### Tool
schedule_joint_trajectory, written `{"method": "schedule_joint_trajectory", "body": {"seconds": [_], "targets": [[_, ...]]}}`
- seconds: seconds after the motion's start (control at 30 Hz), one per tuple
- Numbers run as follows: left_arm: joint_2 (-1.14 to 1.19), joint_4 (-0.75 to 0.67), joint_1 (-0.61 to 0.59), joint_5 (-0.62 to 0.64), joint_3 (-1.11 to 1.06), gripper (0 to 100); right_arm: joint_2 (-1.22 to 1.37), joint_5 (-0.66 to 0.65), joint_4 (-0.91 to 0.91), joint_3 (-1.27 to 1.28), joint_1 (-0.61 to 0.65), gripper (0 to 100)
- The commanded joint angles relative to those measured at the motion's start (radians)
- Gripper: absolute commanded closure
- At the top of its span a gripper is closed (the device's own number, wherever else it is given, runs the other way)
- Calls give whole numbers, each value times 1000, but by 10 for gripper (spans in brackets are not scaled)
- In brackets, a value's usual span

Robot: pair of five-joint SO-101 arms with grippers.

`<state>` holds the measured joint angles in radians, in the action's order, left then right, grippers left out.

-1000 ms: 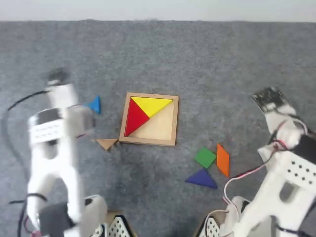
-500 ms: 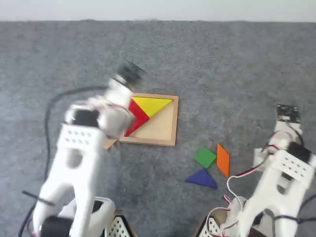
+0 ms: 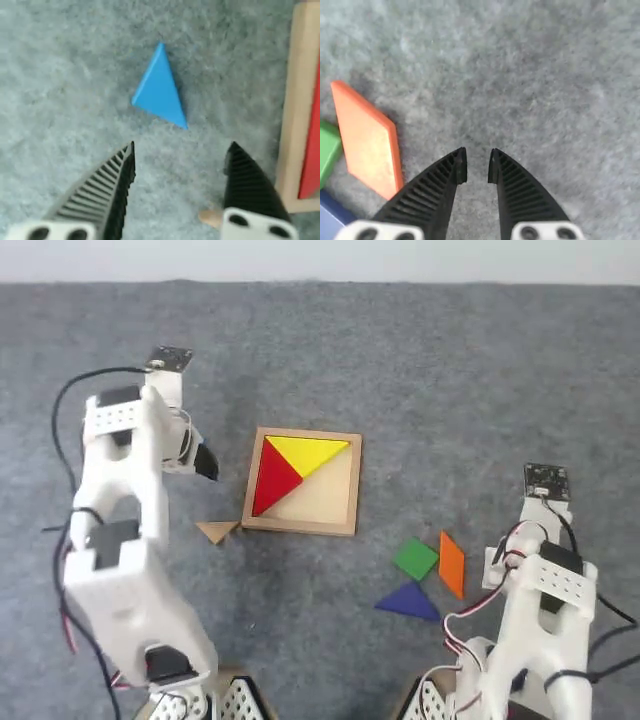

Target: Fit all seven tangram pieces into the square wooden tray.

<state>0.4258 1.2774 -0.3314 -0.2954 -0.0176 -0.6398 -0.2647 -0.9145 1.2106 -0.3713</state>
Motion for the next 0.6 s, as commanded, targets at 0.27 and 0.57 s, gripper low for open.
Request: {"method": "schedule_joint_trajectory", "body": {"seconds": [0.27,0.57], "targets": [[-153,232,8,-158,-15,699,-1,8,18,-8,7,914],[-738,-215,21,-720,-748,699,-1,8,18,-6,8,914]]}}
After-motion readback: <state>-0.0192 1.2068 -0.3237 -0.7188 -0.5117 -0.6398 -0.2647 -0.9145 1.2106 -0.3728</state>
